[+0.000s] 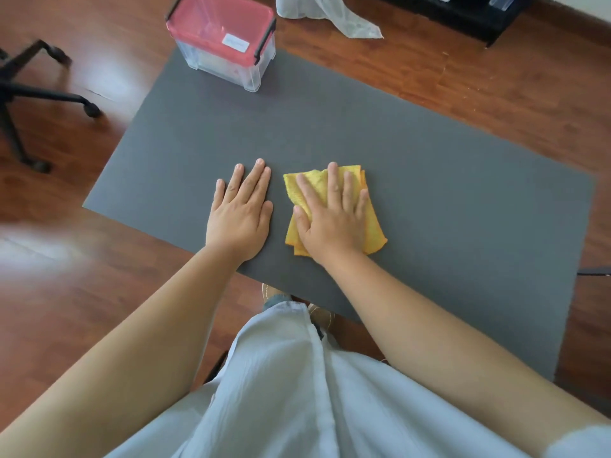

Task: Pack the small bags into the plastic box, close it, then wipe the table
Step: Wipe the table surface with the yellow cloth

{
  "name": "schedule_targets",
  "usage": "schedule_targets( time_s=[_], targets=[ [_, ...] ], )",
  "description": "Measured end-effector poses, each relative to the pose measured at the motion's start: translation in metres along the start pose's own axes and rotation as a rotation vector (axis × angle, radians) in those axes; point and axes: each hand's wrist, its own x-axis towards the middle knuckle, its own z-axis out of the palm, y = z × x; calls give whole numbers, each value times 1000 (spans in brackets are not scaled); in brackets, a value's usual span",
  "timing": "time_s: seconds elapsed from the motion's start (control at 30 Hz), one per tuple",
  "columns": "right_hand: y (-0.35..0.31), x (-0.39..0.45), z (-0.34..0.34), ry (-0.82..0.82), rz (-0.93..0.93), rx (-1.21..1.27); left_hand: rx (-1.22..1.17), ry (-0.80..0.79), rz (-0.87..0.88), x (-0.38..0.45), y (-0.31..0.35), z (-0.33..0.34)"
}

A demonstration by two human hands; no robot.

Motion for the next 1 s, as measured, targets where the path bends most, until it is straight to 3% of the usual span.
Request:
schedule_targets(
  time_s=[0.13, 0.3, 0.43, 0.6, 0.8, 0.93, 1.0],
  targets=[
    [32, -29, 2, -28, -130, -17, 20, 10, -16, 7, -17, -4],
    [90, 2, -21, -64, 61, -5, 45, -1, -5, 12, -26, -6],
    [46, 35, -21, -62, 95, 29, 44, -5, -10, 12, -25, -6],
    [11, -19, 0, -105, -242, -65, 42, -5, -15, 11, -24, -8],
    [56, -4, -17, -153, -130, -67, 30, -1, -15, 11, -23, -8],
    [27, 16, -15, -147, -63, -45, 27, 11, -8, 12, -24, -7],
    [11, 3, -8, -150, -132, -56, 25, 10, -12, 11, -24, -6]
  ],
)
